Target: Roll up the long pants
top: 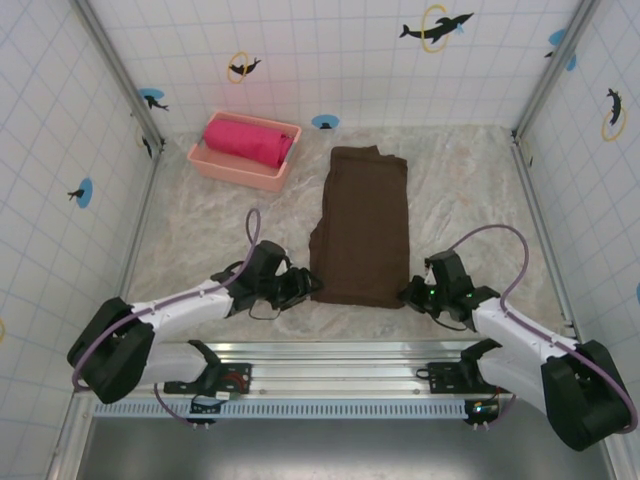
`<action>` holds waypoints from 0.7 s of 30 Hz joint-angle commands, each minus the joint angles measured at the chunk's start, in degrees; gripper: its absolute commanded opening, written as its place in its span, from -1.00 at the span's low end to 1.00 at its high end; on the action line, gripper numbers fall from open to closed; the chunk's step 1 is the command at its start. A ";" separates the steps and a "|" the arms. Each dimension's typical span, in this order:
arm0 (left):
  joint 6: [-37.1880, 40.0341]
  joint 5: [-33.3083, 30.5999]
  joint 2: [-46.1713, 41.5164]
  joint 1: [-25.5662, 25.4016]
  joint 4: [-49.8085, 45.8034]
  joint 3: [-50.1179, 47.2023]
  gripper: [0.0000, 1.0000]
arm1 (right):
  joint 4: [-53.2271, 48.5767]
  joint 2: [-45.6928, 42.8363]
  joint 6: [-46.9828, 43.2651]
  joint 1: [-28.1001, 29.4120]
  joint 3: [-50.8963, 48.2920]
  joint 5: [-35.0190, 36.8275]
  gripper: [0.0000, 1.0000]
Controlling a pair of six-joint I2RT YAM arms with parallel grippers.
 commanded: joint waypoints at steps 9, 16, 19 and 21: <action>-4.94 -16.92 -11.16 -5.40 -0.28 -1.32 0.96 | 4.98 -2.72 6.40 1.28 6.76 0.38 -1.00; -8.89 -28.81 -8.61 -14.35 -0.24 3.44 0.96 | 6.00 -3.88 9.54 2.64 7.84 1.90 -1.00; -14.02 -34.98 -6.59 -19.38 0.43 3.70 0.96 | 7.30 -4.11 10.76 3.36 7.43 2.01 -1.00; -17.83 -37.46 -5.09 -21.38 3.35 2.43 0.96 | 7.20 -4.40 10.84 3.88 7.46 2.01 -1.00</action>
